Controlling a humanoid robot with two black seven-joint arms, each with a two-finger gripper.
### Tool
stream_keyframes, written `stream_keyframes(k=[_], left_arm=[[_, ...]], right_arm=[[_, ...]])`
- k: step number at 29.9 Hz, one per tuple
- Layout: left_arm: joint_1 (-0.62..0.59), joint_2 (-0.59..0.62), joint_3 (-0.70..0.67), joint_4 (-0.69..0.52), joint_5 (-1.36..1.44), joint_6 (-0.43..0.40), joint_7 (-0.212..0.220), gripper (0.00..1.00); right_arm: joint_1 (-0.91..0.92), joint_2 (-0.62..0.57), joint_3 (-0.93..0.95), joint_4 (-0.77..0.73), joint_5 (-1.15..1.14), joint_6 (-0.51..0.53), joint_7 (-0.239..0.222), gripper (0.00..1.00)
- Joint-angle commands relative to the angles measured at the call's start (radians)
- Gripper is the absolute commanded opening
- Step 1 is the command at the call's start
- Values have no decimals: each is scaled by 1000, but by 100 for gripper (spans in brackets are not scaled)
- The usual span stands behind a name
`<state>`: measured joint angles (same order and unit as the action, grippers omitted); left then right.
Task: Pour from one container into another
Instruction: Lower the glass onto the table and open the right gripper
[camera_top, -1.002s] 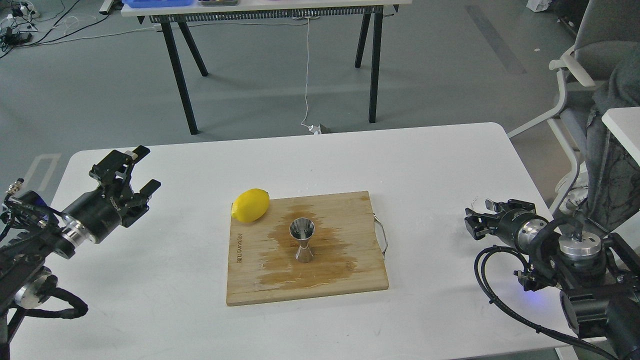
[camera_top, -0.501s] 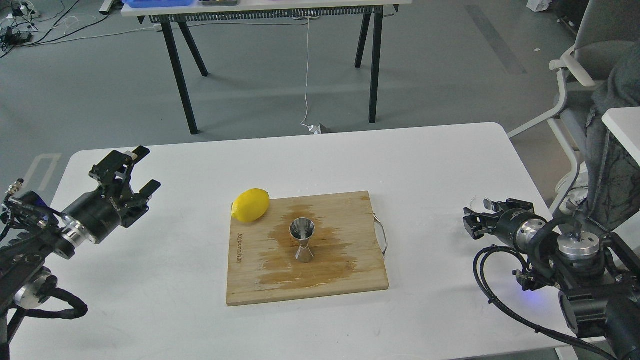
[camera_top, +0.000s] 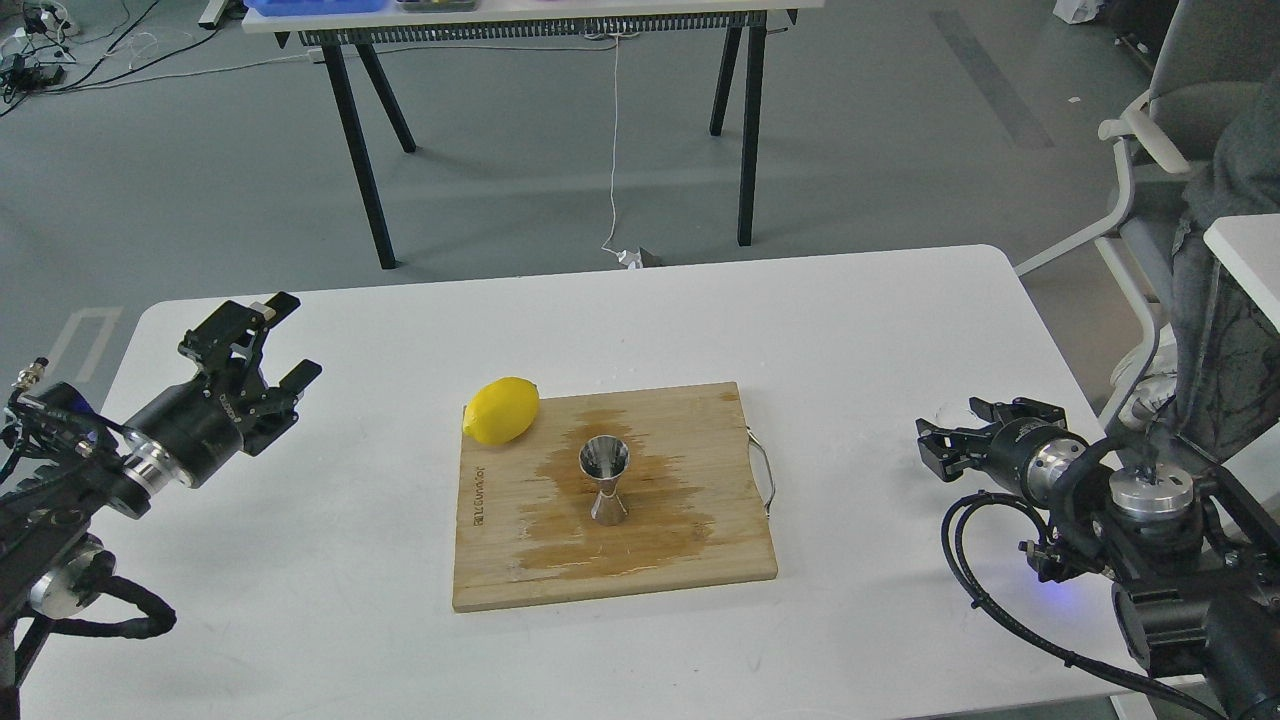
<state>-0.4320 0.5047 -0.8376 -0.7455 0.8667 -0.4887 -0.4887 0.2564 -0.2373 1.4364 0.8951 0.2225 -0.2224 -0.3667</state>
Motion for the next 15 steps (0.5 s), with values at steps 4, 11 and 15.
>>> stream_keyframes(k=[4, 11, 15], left_arm=[[1, -3, 0, 0, 0, 0, 0, 99], [1, -3, 0, 0, 0, 0, 0, 99], [1, -3, 0, 0, 0, 0, 0, 99]], right_arm=[[1, 6, 9, 2, 1, -2, 2, 94], [9, 10, 19, 19, 0, 0, 0, 95], [18, 6, 25, 45, 0, 1, 0, 96]])
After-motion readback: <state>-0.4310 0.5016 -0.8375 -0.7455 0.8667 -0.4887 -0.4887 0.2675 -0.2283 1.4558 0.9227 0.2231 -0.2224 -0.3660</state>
